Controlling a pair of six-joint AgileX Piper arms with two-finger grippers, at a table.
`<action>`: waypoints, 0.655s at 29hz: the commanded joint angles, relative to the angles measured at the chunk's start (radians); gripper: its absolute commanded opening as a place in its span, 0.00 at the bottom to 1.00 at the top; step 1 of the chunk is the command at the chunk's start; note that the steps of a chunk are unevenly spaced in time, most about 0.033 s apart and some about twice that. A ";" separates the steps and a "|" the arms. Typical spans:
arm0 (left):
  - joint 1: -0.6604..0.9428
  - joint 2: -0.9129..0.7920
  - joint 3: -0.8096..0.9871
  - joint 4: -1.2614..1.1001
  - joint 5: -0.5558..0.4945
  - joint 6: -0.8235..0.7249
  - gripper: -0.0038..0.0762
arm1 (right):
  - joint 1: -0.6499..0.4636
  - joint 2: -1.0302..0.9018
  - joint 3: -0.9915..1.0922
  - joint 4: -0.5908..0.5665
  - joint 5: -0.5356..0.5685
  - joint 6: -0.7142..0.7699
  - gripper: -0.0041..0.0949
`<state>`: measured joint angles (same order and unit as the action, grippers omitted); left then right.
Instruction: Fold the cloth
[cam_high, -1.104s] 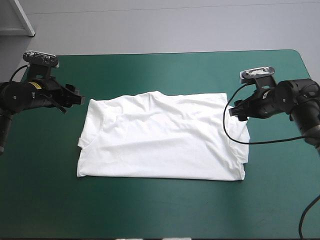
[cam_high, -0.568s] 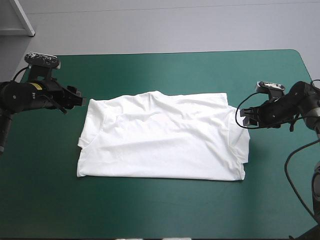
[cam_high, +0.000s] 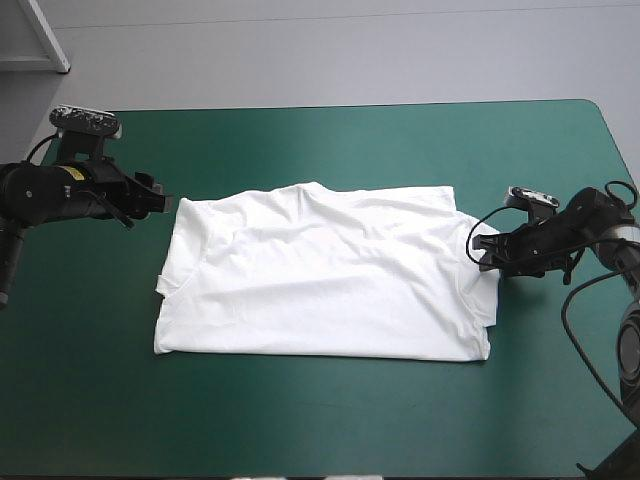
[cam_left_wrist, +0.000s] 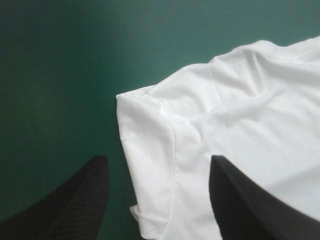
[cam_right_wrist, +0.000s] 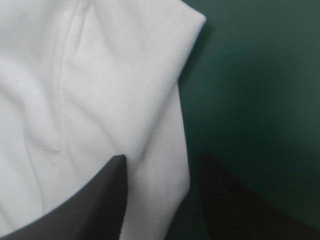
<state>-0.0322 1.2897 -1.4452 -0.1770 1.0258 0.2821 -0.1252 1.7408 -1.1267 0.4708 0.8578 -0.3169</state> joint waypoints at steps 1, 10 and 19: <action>-0.002 -0.028 -0.033 -0.015 -0.053 -0.010 0.59 | 0.001 -0.012 0.062 0.051 0.020 -0.064 0.28; -0.002 -0.028 -0.033 -0.009 -0.037 -0.010 0.54 | 0.001 -0.021 0.102 0.182 0.015 -0.165 0.02; -0.002 -0.028 -0.033 -0.009 -0.031 -0.010 0.52 | 0.001 -0.180 0.095 0.052 -0.141 -0.035 0.03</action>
<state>-0.0322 1.2897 -1.4452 -0.1733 1.0376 0.2821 -0.1216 1.6527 -1.0084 0.5807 0.7665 -0.4046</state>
